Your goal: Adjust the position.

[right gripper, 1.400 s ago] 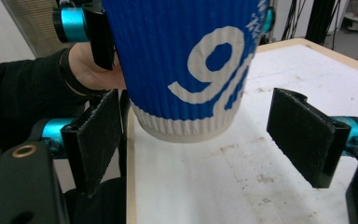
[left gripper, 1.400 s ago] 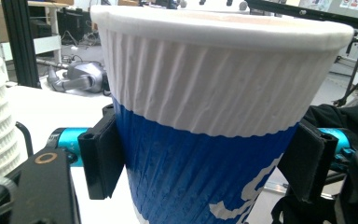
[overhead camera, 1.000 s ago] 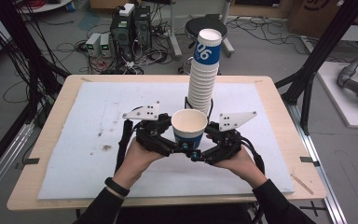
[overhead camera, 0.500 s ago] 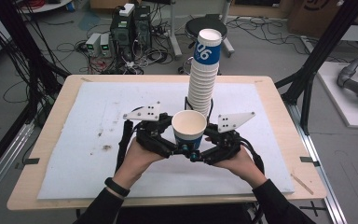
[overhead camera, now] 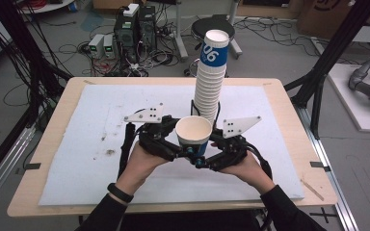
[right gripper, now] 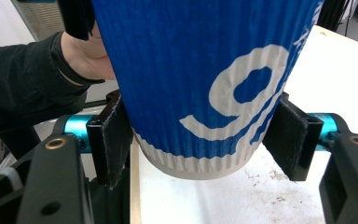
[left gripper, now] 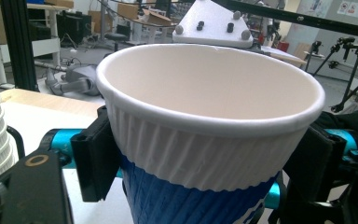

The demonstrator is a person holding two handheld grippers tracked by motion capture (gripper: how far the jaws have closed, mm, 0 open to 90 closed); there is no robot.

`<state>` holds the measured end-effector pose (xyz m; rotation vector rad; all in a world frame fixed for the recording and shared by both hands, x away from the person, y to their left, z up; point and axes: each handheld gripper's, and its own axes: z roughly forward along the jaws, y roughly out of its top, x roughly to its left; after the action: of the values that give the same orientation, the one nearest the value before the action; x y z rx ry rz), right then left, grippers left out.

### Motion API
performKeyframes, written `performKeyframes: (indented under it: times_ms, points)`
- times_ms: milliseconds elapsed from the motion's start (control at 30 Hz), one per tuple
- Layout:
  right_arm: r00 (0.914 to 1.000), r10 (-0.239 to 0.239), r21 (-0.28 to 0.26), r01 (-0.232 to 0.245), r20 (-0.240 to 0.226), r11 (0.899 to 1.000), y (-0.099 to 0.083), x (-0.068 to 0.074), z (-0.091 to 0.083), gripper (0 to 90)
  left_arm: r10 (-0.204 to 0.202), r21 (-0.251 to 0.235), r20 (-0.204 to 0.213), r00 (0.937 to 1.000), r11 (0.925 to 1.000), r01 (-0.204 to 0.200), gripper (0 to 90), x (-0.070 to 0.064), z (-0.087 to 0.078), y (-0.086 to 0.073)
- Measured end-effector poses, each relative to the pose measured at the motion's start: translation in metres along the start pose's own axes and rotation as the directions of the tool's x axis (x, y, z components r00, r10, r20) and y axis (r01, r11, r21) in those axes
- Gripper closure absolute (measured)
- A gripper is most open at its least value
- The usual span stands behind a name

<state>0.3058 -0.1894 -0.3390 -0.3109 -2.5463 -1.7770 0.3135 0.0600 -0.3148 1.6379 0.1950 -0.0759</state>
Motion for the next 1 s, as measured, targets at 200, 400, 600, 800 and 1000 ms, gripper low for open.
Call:
performKeyframes:
  times_ms: [200, 400, 600, 800, 1000]
  points:
    - [0.9998, 0.017, -0.036, -0.018, -0.013, 0.999, 0.0013, 0.0, -0.0021, 24.4, 0.004, 0.006, 0.0, 1.0, 1.0, -0.004, 23.4, 0.0005, 0.0014, -0.0013]
    - [0.9991, 0.036, -0.073, -0.037, -0.024, 0.997, 0.0023, -0.0009, -0.0043, 25.4, 0.007, 0.014, 0.002, 1.0, 0.9999, -0.007, 23.7, -0.0001, 0.0036, -0.0023]
    - [0.9987, 0.047, -0.074, -0.048, -0.021, 0.996, 0.0023, -0.0008, -0.0051, 26.6, 0.008, 0.013, 0.007, 0.9999, 0.9999, -0.008, 23.8, 0.0006, 0.0035, -0.0028]
    - [0.9993, 0.031, -0.073, -0.033, -0.022, 0.997, 0.0023, -0.0006, -0.0048, 27.5, 0.004, 0.017, 0.008, 1.0, 0.9999, -0.004, 22.3, -0.0003, 0.0036, -0.0023]
    - [0.9994, 0.027, -0.062, -0.028, -0.021, 0.998, 0.0021, -0.0006, -0.0041, 27.4, -0.001, 0.017, 0.01, 0.9999, 0.9998, 0.001, 18.9, -0.0004, 0.0034, -0.0014]
